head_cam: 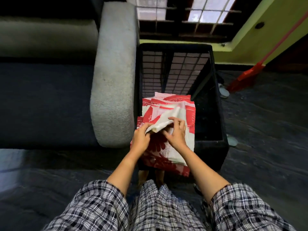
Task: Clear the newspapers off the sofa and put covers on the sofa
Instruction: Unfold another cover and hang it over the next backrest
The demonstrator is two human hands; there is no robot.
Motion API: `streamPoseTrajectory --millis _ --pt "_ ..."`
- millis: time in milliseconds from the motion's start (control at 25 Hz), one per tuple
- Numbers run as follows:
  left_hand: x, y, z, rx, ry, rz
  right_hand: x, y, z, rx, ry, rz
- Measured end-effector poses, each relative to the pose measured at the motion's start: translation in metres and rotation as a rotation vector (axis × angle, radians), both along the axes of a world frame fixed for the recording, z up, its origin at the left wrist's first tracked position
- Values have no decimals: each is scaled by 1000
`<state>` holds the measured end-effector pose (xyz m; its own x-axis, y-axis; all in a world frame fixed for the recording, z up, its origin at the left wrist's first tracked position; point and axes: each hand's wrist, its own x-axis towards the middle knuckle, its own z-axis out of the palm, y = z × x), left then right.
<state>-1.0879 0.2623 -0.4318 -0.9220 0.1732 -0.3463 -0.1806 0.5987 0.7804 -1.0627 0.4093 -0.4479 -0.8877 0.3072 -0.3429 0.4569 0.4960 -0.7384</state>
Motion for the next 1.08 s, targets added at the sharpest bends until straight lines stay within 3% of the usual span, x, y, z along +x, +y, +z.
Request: streamPoseTrajectory --millis 80,160,320,560,880,1080 --pt "-4 -7 20 29 87 94 -17 -8 15 70 147 271" --pt "-6 -20 41 39 191 233 -34 -25 36 48 252 407" --pt "-3 -69 88 -11 396 512 -57 -87 80 32 459 517" --pt "34 -185 162 -42 645 867 -49 -234 161 -186 656 691" --pt "144 -397 250 -63 901 1180 35 -469 264 -315 827 941" --pt "239 -539 301 -243 1058 1239 114 -618 320 -444 991 958"
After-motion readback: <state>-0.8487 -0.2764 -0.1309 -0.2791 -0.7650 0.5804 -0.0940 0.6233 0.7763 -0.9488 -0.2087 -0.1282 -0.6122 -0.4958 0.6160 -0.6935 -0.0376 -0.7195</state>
